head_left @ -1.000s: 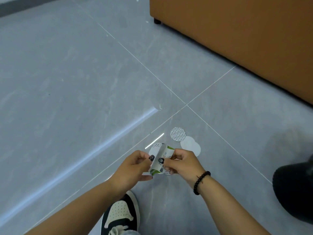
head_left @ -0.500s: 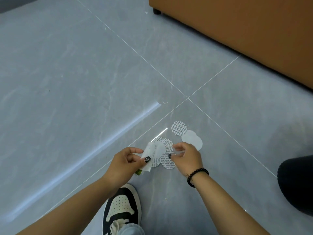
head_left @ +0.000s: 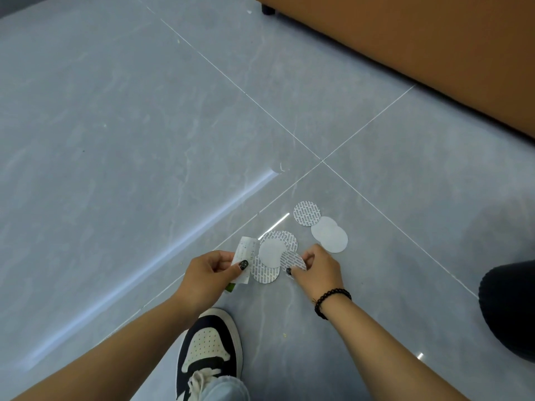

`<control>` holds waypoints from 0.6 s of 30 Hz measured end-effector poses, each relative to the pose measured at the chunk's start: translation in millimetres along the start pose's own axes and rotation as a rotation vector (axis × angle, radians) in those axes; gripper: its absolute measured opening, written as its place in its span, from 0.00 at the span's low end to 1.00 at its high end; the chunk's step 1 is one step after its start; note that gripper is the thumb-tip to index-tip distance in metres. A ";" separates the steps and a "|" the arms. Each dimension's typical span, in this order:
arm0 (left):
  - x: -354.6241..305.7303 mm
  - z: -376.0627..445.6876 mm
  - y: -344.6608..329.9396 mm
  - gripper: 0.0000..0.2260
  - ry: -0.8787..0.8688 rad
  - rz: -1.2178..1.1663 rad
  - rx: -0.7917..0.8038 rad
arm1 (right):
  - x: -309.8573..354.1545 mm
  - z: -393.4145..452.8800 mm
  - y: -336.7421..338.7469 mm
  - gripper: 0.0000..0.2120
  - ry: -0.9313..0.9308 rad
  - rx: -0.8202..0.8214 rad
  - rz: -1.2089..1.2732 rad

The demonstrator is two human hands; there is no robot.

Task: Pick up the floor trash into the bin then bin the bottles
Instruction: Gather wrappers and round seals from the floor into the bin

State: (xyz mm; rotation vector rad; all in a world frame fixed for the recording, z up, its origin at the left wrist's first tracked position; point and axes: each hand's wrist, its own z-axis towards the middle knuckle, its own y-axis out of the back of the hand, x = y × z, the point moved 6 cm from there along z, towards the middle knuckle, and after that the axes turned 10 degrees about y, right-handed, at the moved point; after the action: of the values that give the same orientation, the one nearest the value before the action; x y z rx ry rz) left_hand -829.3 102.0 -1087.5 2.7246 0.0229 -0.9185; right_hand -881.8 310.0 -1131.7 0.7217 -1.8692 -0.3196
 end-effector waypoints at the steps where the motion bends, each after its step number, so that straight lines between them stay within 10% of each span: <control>1: 0.0 1.1 0.7 0.06 0.006 -0.010 -0.007 | 7.2 3.9 -2.9 0.09 0.027 0.014 0.004; 9: -3.2 2.4 -3.3 0.05 0.003 -0.052 -0.016 | 43.6 41.5 -36.4 0.17 0.257 0.253 -0.565; 18: 2.5 8.2 8.8 0.07 0.035 -0.055 -0.046 | 30.9 25.7 -22.9 0.17 0.413 0.144 -0.591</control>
State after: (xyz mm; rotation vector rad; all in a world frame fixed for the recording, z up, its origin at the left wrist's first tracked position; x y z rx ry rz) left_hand -831.3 91.3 -1093.1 2.7094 0.1249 -0.8741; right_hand -905.6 270.3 -1131.2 1.3316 -1.2697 -0.3757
